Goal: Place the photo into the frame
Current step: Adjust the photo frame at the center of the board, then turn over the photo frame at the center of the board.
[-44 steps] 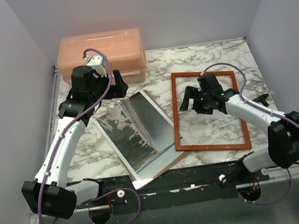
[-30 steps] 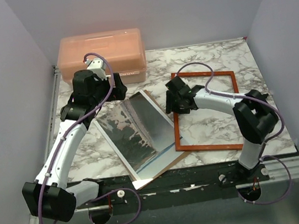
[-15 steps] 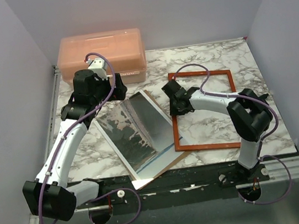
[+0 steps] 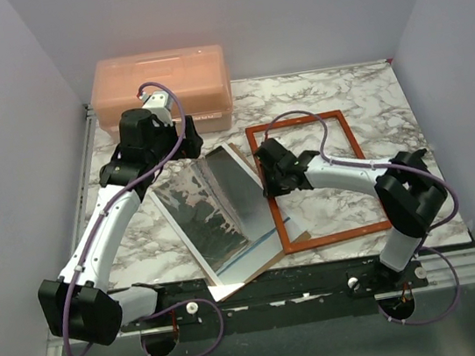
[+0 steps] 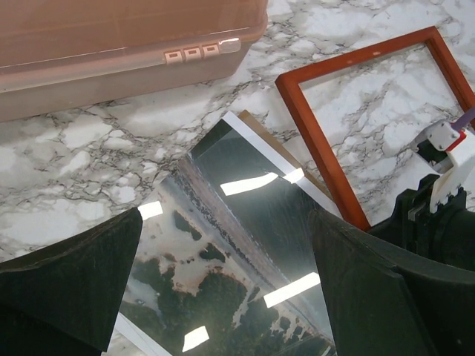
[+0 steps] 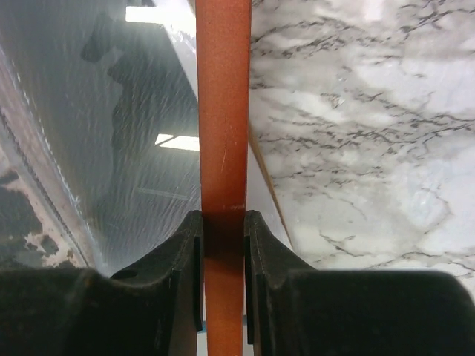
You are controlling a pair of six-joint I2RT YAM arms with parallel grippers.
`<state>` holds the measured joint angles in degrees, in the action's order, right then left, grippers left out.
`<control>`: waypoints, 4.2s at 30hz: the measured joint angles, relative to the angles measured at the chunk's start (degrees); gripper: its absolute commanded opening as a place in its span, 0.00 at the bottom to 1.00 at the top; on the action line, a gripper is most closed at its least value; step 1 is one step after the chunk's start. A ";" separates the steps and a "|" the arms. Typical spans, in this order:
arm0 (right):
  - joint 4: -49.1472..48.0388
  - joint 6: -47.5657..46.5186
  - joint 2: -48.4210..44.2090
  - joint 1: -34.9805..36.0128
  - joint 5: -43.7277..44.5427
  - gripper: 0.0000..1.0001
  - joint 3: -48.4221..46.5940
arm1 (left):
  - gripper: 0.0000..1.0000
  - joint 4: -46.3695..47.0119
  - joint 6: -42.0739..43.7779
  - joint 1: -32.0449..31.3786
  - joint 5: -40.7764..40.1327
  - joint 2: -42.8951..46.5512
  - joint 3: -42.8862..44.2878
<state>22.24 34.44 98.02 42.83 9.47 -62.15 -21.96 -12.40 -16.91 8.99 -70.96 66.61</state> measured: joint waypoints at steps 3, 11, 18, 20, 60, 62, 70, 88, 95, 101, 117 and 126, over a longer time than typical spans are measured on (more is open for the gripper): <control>0.59 -0.31 0.00 1.53 0.13 0.10 0.11 | 0.99 0.07 0.00 0.00 0.00 -0.04 0.17; 5.27 0.76 2.19 4.87 3.23 0.47 -2.25 | 0.99 0.02 0.02 0.00 -0.04 -0.04 0.22; 10.84 3.54 6.08 7.26 7.32 0.44 -7.41 | 0.99 0.02 0.20 0.00 -0.42 -0.04 0.24; 11.19 3.80 6.43 8.41 7.78 0.36 -7.67 | 0.99 0.02 0.22 0.00 -0.44 -0.04 0.24; 8.72 9.86 -25.11 9.40 5.68 0.00 -9.90 | 0.98 31.89 -33.44 -8.96 38.38 14.47 -23.91; 8.72 10.14 -25.31 9.40 5.68 0.00 -9.90 | 0.96 34.71 -34.80 -10.78 39.10 14.19 -23.89; 8.72 11.34 -26.21 9.40 5.64 0.00 -10.19 | 0.90 38.18 -36.94 -14.73 39.60 9.97 -24.44; 7.19 12.72 -28.37 9.35 3.89 0.00 -12.61 | 0.59 48.63 -41.64 -17.33 42.75 5.68 -25.31; 6.99 12.76 -27.76 9.35 3.45 0.01 -13.42 | 0.31 51.17 -42.73 -18.73 44.35 4.72 -25.31; 7.10 11.26 -27.74 9.35 3.28 0.15 -14.67 | 0.04 50.49 -44.65 -18.40 44.33 3.43 -25.27; 5.79 11.15 -31.89 9.25 7.41 1.00 -15.85 | 0.00 23.98 -32.04 -19.23 34.47 11.15 -10.78; 5.27 10.88 -33.48 9.29 7.82 1.00 -16.00 | 0.00 -1.14 -23.76 -19.21 23.87 14.75 1.92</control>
<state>27.51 45.32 64.53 52.12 17.30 -78.15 -23.09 -36.16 -36.12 32.86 -56.21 68.53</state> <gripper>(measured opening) 0.997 0.285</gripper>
